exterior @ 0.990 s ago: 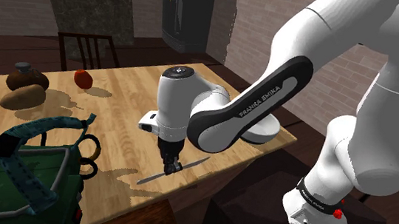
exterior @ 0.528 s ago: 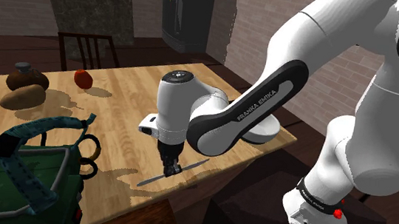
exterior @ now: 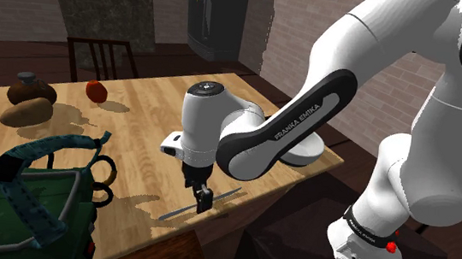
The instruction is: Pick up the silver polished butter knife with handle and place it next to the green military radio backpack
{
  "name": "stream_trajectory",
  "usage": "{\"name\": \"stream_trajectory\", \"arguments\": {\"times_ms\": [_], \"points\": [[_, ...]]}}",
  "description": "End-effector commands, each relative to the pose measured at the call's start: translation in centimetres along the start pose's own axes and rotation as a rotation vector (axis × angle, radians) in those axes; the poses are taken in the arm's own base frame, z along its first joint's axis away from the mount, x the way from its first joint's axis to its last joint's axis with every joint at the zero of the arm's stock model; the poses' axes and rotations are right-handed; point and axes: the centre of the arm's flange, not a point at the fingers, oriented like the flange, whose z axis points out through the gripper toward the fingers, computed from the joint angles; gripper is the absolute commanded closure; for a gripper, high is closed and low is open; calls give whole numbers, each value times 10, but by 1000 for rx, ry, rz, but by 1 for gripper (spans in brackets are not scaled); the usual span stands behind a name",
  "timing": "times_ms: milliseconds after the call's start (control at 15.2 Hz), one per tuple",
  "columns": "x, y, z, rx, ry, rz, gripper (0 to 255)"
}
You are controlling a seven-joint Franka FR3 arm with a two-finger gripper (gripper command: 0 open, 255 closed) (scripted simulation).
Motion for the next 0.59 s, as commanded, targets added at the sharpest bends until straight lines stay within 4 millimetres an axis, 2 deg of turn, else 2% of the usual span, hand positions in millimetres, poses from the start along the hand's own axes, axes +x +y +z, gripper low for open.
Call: {"name": "stream_trajectory", "arguments": {"times_ms": [0,198,528], "points": [[0,0,-13,0,0,0,0],[0,0,-50,0,0,0,0],[0,0,-50,0,0,0,0]]}}
